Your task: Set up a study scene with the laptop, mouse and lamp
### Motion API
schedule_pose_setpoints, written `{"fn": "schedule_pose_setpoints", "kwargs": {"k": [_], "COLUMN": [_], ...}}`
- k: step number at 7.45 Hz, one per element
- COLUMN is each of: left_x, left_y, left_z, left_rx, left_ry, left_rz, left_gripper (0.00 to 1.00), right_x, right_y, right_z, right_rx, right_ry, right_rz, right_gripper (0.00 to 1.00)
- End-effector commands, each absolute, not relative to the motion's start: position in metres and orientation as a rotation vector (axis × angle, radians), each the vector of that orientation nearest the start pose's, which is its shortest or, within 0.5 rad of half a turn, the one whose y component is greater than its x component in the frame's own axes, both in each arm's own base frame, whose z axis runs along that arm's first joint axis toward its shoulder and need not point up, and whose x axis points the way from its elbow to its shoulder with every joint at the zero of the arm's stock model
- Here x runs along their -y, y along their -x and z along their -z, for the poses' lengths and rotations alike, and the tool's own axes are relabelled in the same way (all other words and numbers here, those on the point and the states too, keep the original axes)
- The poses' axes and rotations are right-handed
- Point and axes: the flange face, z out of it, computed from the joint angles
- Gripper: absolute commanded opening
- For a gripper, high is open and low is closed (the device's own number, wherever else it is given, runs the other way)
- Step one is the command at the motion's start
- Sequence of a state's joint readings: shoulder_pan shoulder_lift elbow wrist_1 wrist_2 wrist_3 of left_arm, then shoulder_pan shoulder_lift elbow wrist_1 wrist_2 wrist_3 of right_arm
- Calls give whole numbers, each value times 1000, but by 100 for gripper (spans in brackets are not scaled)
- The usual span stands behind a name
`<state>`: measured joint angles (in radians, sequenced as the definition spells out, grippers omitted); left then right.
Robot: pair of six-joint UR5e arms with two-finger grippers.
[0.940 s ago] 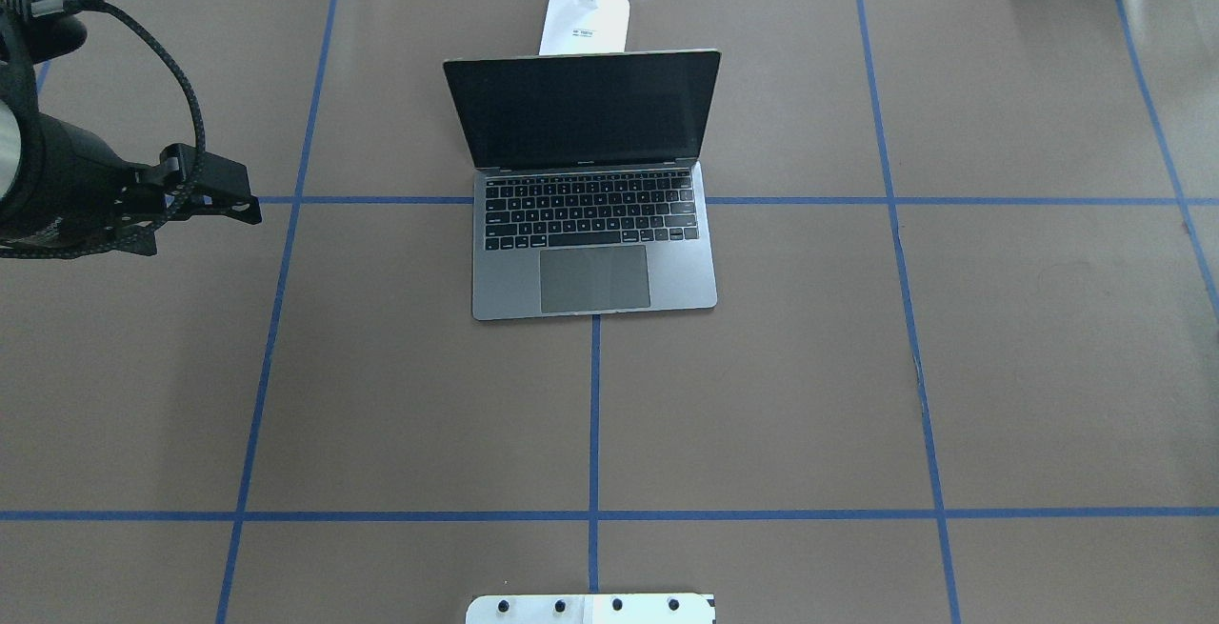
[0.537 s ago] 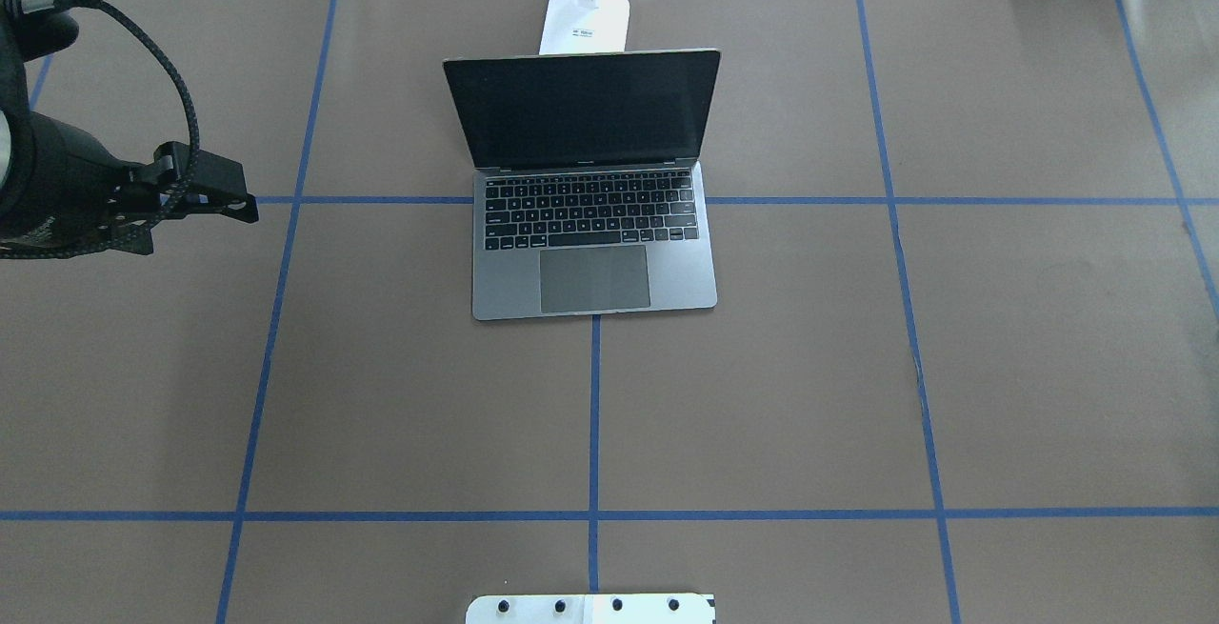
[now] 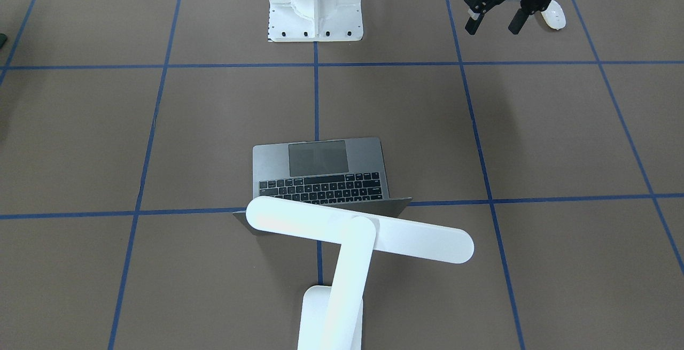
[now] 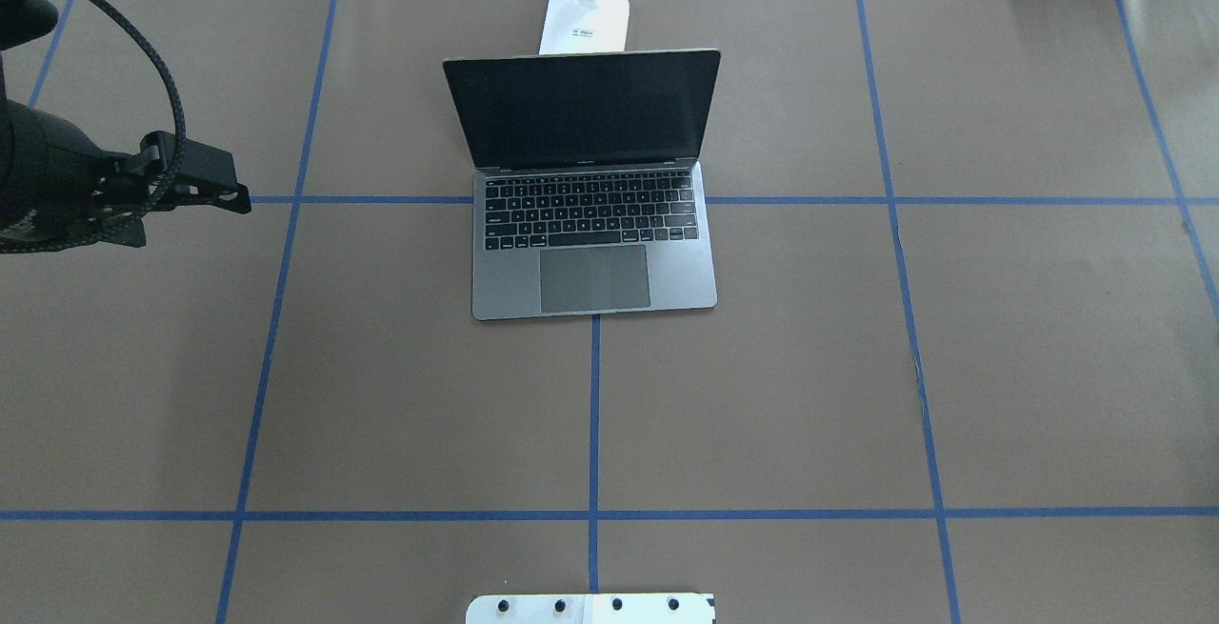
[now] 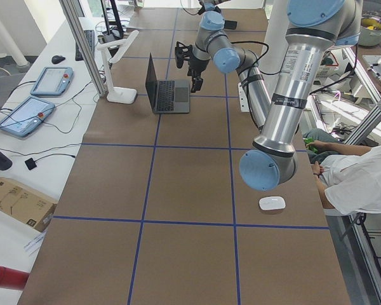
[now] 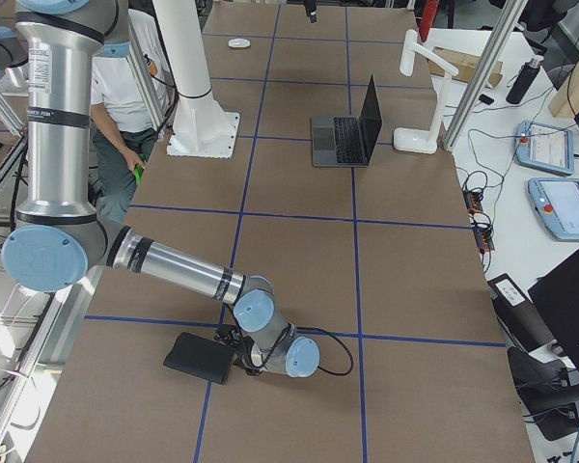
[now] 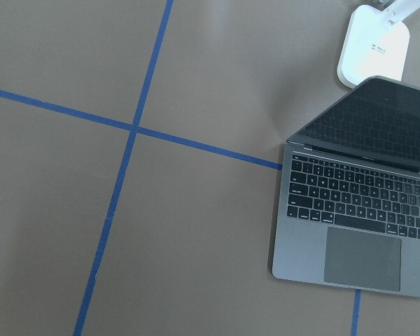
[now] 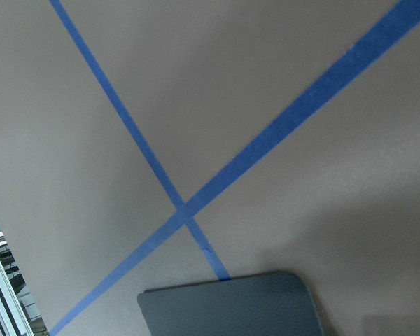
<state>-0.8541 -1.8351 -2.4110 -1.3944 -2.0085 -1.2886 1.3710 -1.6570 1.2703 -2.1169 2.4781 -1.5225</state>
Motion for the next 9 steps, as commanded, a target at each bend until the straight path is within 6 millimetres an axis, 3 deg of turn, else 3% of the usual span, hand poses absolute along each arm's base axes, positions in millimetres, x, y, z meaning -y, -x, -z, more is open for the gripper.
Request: {"fn": "schedule_pose_setpoints", "kwargs": {"k": [1,9], "left_x": [376,373], "left_y": [-207,-204], "left_z": [-196,-192], "left_rx": [-991,-1001], "left_ry": [-150,-158], "left_rz": [319,317], "left_gripper": [99,99], "right_x": [341,320], "right_y": [11,5], "right_z": [-851,-873], "right_rx": [1245,1256], "right_ry": [187,242], "right_rz": [1100,1072], "right_gripper": [96,96]}}
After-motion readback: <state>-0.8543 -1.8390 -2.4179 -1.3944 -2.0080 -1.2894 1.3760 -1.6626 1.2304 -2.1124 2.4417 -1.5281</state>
